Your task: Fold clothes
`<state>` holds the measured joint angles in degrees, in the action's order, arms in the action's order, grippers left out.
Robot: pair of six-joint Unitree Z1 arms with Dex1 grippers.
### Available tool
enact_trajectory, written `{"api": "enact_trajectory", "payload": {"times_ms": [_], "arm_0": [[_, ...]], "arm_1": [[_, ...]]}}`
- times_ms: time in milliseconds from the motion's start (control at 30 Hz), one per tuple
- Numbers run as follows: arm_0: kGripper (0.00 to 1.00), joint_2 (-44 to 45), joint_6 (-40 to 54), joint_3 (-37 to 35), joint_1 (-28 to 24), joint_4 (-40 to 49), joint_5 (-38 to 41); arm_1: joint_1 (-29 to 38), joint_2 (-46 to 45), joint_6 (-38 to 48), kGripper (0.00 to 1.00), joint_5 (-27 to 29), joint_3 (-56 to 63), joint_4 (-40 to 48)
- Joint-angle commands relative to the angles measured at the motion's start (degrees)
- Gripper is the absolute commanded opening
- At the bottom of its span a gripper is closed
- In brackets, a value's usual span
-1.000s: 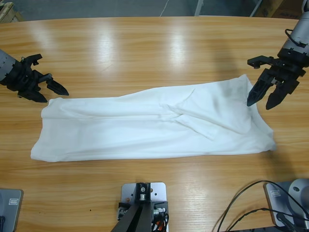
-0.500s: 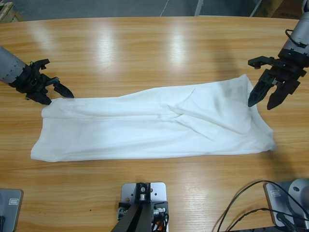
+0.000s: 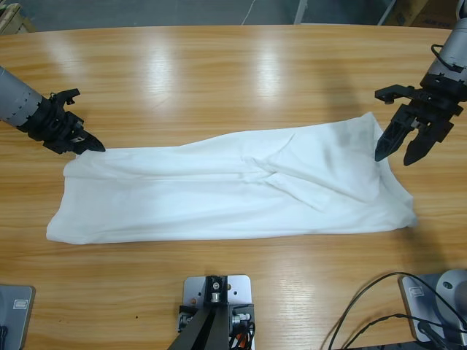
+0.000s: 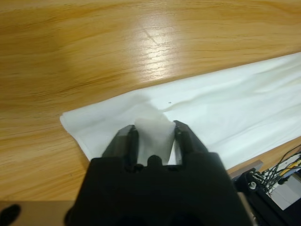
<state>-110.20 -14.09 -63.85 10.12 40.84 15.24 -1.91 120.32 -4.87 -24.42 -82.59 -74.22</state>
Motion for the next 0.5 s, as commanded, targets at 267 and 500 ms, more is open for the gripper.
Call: {"api": "enact_trajectory", "payload": {"times_ms": [267, 500], "arm_0": [[0.0, 9.07, 0.52, 3.29, 0.42, 1.07, 1.11], [0.0, 14.73, -1.73, 5.05, 1.39, 4.0, 1.94]], "arm_1": [[0.76, -0.89, 1.06, 0.982, 1.87, 1.29, 0.13], [0.76, -2.6, 1.27, 0.982, 1.92, 1.03, -0.89]]}}
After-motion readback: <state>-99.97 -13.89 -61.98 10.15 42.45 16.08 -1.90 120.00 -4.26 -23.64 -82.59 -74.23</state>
